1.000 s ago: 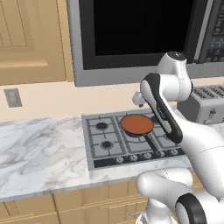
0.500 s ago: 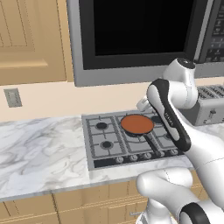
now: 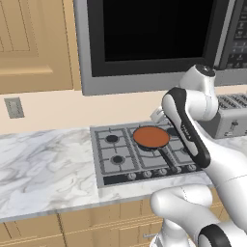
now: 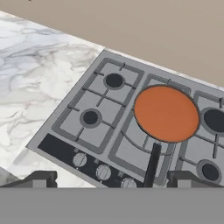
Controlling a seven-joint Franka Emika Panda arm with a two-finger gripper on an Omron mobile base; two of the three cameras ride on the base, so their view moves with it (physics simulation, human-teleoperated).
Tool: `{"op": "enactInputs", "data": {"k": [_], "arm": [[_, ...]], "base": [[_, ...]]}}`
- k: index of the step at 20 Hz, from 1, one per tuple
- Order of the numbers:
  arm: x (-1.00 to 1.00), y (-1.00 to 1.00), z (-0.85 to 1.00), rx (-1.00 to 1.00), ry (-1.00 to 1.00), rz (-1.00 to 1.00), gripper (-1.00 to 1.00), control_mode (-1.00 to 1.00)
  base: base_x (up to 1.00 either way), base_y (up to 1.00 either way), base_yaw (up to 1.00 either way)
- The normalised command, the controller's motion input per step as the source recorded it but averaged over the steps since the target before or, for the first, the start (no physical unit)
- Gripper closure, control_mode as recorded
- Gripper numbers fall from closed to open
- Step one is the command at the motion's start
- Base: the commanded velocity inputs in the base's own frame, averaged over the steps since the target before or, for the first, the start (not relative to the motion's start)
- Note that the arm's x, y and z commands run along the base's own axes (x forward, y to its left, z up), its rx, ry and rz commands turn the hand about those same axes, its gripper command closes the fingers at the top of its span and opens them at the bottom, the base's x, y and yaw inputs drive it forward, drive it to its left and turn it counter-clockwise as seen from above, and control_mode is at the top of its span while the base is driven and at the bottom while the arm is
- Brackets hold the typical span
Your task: Retrieve the chicken drumstick from the fridge and place it on the saucepan with marinade on the stove.
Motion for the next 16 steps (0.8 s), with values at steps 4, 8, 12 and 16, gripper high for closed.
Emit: {"op": "enactInputs", "data": {"k": [4, 8, 12, 16], "arm": [[0.00, 0.00, 0.00, 0.00, 0.00, 0.00, -1.00, -1.00], [0.00, 0.00, 0.00, 0.00, 0.00, 0.00, -1.00, -1.00], [0.00, 0.00, 0.00, 0.00, 0.00, 0.00, -1.00, -1.00], [0.00, 0.00, 0.00, 0.00, 0.00, 0.00, -1.00, 1.00]], "base": [[0.00, 0.00, 0.00], [0.00, 0.00, 0.00], [0.00, 0.00, 0.00], [0.00, 0.00, 0.05]]}}
